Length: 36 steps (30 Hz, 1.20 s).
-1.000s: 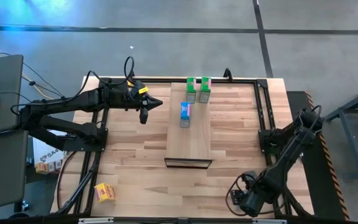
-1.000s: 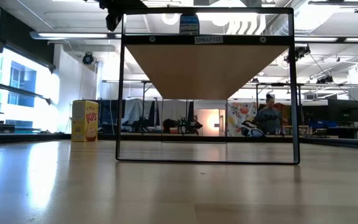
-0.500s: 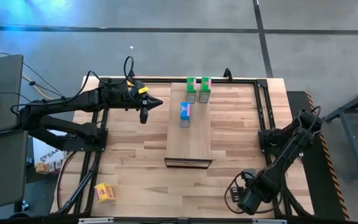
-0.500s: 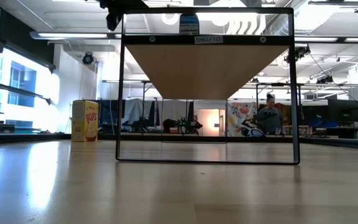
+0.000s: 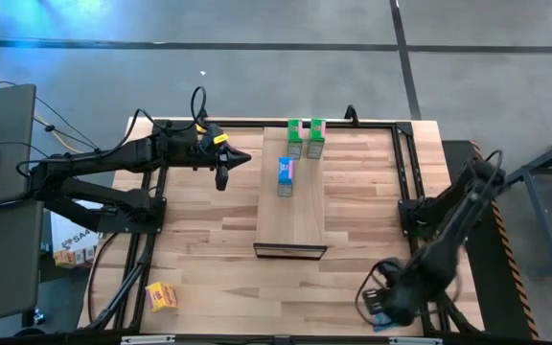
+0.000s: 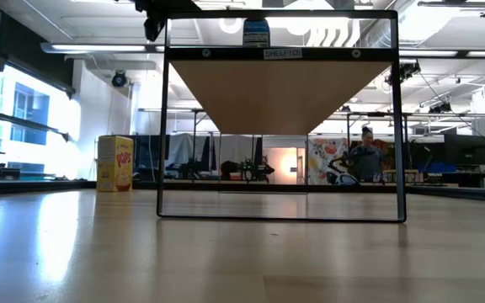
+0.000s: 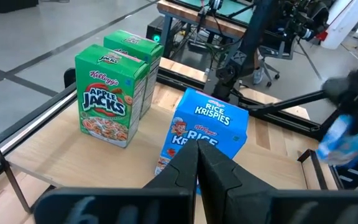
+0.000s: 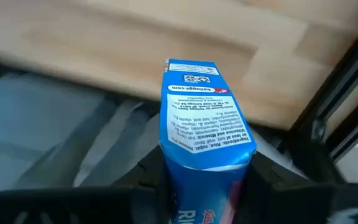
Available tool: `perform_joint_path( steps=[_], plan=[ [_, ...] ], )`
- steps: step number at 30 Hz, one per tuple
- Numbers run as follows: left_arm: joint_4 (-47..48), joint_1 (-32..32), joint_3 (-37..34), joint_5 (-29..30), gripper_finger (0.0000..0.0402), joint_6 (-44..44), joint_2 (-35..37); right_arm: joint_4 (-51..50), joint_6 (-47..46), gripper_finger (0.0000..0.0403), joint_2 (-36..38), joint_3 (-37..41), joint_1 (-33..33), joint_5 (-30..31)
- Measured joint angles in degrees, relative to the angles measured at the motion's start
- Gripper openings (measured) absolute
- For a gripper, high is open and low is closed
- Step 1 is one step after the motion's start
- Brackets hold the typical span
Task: Stack cereal on shelf
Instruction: Put the blue cereal box on the shelf
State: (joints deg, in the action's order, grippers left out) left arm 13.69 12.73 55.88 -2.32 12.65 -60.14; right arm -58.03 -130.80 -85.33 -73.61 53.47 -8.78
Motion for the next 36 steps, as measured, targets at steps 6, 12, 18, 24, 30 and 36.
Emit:
perform_joint_path(
  steps=[6,12,18,24,30,36],
  plan=[
    [-0.02,0.00,0.00,-0.01,0.0000,-0.92,0.00,-8.15,4.83,0.0104,8.41,-11.46,-2.41,19.39],
    [-0.03,0.00,0.00,-0.15,0.0000,-3.49,0.97,-21.12,22.45,0.0104,8.42,-28.15,-15.72,35.38],
    [-0.13,0.00,0.00,-2.53,0.0000,-6.61,4.77,-29.34,42.17,0.0104,1.59,-39.92,-36.71,26.44],
    [-0.31,0.00,0.00,-2.52,0.0000,-6.91,8.35,-31.33,53.35,0.0103,-4.71,-41.81,-49.42,17.92],
    [-0.13,0.00,0.04,-2.49,0.0000,-6.92,9.53,-31.84,60.25,0.0103,-9.86,-41.81,-54.69,14.60],
    [-0.15,0.00,0.04,-2.43,0.0000,-6.92,9.49,-31.96,61.76,0.0103,-12.94,-41.81,-55.80,14.55]
  ],
)
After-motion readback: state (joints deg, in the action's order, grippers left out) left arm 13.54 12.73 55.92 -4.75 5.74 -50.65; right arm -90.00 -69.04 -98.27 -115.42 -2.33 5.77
